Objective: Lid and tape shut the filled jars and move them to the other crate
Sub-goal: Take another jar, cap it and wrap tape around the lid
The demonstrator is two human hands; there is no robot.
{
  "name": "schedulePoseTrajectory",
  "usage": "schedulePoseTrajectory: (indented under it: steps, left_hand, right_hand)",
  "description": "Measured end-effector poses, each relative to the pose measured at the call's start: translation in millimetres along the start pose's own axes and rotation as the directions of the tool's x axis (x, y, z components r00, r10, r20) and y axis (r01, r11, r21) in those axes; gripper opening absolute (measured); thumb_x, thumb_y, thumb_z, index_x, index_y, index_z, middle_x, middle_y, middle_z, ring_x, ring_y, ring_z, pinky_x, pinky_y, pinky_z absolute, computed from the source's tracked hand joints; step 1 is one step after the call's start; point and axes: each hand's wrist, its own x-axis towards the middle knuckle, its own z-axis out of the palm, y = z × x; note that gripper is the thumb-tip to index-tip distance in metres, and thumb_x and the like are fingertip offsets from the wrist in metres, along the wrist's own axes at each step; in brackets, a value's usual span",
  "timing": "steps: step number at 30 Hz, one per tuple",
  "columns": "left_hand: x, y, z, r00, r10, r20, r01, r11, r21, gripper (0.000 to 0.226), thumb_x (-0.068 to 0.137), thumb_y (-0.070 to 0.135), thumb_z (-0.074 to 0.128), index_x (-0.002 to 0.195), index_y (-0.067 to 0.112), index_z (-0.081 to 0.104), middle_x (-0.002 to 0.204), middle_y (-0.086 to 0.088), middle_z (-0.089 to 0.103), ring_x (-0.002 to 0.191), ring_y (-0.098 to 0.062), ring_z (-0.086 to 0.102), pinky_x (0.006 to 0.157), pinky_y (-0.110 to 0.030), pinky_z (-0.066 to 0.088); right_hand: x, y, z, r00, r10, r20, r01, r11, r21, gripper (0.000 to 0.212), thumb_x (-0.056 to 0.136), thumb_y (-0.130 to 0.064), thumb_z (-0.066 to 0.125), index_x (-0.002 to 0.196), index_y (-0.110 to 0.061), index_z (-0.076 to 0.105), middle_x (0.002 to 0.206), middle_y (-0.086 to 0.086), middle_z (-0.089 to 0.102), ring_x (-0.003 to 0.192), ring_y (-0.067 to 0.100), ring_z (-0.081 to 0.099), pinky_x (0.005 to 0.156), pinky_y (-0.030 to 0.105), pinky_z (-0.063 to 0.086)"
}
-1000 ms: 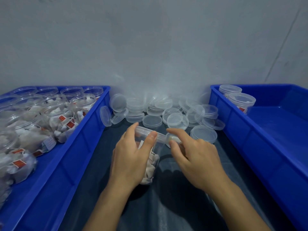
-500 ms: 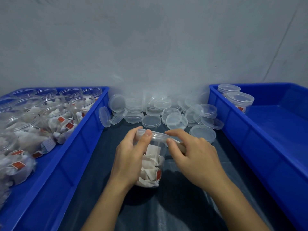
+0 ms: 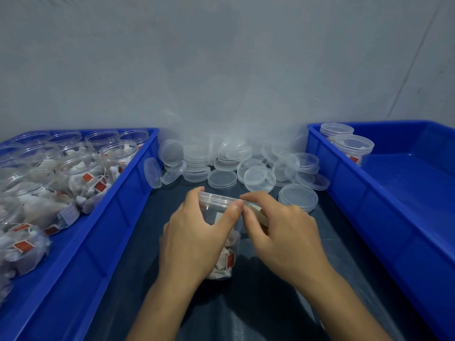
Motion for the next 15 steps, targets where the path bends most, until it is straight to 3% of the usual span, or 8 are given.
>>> schedulePoseTrajectory:
  steps: [2,5,9,15]
  left_hand:
    - [0,-1,1,1.000,-0.013,0.017,0.015,0.995,-0.097,0.106,0.063,0.099,0.046,0.149,0.038,0.046,0.121,0.016,0.068,0.113,-0.009,0.064,0.091,-0.033,0.051]
    - [0,-1,3,0.999,-0.013,0.029,0.019,0.975,-0.220,0.104,0.063,0.094,0.054,0.151,0.038,0.045,0.121,0.017,0.069,0.113,-0.005,0.065,0.093,-0.031,0.051]
    - [1,-4,3,0.999,-0.007,0.042,0.021,0.934,-0.356,0.092,0.066,0.089,0.058,0.142,0.039,0.053,0.108,0.020,0.073,0.102,0.004,0.068,0.084,-0.020,0.049]
    - [1,-9,4,0.998,0.028,0.060,0.000,0.909,-0.417,0.079,0.072,0.086,0.058,0.135,0.038,0.055,0.108,0.019,0.075,0.099,-0.001,0.072,0.090,-0.031,0.055]
  right_hand:
    - [-1,-1,1,1.000,-0.008,0.020,0.008,1.000,-0.012,0.047,0.096,-0.064,0.025,0.127,-0.046,0.055,0.071,-0.012,0.068,0.074,0.018,0.066,0.069,0.039,0.051]
    - [-2,-2,0,0.998,-0.003,0.060,0.002,1.000,0.009,0.043,0.097,-0.060,0.024,0.128,-0.046,0.050,0.070,-0.010,0.066,0.074,0.019,0.065,0.074,0.042,0.051]
    - [1,2,-7,0.994,0.014,0.104,-0.019,0.999,0.041,0.043,0.094,-0.059,0.024,0.129,-0.046,0.047,0.066,-0.011,0.062,0.075,0.020,0.063,0.077,0.045,0.050]
    - [3,9,-9,0.993,0.066,0.102,-0.070,0.997,0.037,0.028,0.098,-0.062,0.036,0.101,-0.035,0.045,0.067,-0.008,0.064,0.071,0.021,0.062,0.077,0.045,0.051]
